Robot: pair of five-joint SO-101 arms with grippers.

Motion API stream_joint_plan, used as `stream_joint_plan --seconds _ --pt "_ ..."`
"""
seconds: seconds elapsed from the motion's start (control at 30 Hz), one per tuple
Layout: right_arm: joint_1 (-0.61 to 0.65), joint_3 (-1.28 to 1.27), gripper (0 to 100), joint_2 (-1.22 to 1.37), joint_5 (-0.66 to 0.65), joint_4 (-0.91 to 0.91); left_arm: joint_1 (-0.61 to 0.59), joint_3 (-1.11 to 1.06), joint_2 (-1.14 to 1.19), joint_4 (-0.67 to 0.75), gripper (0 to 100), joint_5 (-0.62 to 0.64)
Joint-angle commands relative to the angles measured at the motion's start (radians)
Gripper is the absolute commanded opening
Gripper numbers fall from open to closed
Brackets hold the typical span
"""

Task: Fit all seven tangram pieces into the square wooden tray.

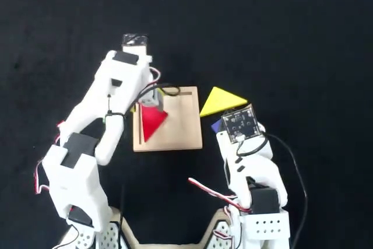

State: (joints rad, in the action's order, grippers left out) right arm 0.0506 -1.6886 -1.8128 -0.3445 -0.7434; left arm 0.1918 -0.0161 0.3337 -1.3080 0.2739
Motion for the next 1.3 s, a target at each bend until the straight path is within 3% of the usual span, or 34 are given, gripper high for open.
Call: stream_joint_plan --seconds 0.0,0.2,0.5,0.9,1.07,1.27 --pt "-0.015 0.004 1.2 -0.053 -0.008 -0.002 0.093 0.101 -0.017 -0.052 25 -0.020" --pt "-0.018 0.004 1.2 -0.053 -0.008 -0.002 0.219 0.107 -0.012 -0.028 25 -0.018" --pt "-0.078 0.004 1.2 -0.054 -0.006 0.020 0.214 -0.001 0.087 0.124 25 0.020" --pt "-0.075 0.004 1.2 -0.053 -0.006 0.018 0.130 0.116 0.157 -0.077 25 0.014" --pt "-0.075 0.004 1.2 -0.051 -0.006 0.018 0.097 0.108 0.166 -0.089 25 -0.087" --pt "-0.074 0.004 1.2 -0.051 -0.006 0.018 0.119 0.162 0.129 -0.109 25 -0.104"
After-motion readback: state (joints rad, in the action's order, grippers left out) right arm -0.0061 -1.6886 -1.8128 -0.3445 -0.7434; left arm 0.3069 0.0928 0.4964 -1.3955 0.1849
